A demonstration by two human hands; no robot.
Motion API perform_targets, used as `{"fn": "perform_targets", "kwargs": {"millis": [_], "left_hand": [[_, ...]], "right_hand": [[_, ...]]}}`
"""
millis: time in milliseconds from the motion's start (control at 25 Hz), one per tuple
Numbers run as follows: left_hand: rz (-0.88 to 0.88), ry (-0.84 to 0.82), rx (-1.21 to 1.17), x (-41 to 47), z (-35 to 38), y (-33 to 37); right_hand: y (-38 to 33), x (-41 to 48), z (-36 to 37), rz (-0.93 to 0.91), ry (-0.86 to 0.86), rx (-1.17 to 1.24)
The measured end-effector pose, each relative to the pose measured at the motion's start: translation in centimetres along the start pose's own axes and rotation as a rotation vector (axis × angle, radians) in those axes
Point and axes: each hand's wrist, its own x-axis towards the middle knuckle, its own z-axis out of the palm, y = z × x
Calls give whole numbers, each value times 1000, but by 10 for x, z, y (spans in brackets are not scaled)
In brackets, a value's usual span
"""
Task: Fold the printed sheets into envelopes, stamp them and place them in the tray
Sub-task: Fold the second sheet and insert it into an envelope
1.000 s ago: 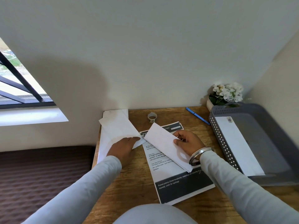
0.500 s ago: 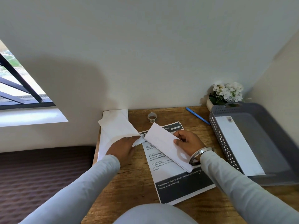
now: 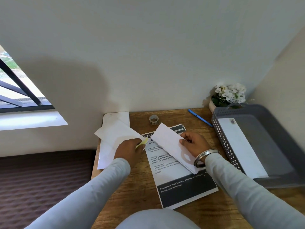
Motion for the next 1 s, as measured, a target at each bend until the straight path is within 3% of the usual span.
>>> {"fn": "perform_targets", "kwargs": {"millis": [320,1000], "left_hand": [[11,-73,48,2,9,15],[14,-31,35,13,23,39]], "right_hand": [[4,0,-4,14,52,-41],[3,-8,-6,26,86,68]]}}
